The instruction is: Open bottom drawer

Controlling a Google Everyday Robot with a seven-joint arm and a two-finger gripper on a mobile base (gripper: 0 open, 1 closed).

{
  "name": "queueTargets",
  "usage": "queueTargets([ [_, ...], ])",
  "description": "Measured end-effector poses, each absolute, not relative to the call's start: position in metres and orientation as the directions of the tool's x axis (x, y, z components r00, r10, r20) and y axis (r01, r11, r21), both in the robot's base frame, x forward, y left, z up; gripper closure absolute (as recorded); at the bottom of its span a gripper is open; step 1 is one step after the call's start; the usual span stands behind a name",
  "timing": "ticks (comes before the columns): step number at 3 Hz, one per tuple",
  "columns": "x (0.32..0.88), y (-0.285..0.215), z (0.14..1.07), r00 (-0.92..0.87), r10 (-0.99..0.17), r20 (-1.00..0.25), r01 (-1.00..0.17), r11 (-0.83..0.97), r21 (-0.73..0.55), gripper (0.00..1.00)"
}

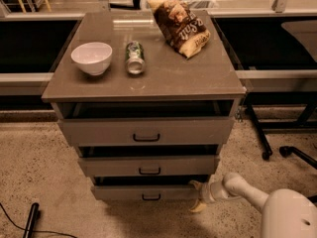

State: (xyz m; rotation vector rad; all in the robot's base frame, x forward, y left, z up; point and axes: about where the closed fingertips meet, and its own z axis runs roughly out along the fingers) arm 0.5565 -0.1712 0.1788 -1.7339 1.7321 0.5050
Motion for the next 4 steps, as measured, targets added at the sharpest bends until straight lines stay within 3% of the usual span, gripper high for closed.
queueTargets([
  [2, 0.496, -0.150, 0.188, 0.111, -0.721, -0.684, -0.994, -0.066, -0.092, 0.28],
  [3, 0.469, -0.137, 0.201, 0.146, -0.698, -0.701, -0.989, -0.123, -0.084, 0.10],
  [4, 0.462, -0.133, 0.201, 0.146, -0.694, -0.705, -0.988, -0.132, -0.075, 0.00],
])
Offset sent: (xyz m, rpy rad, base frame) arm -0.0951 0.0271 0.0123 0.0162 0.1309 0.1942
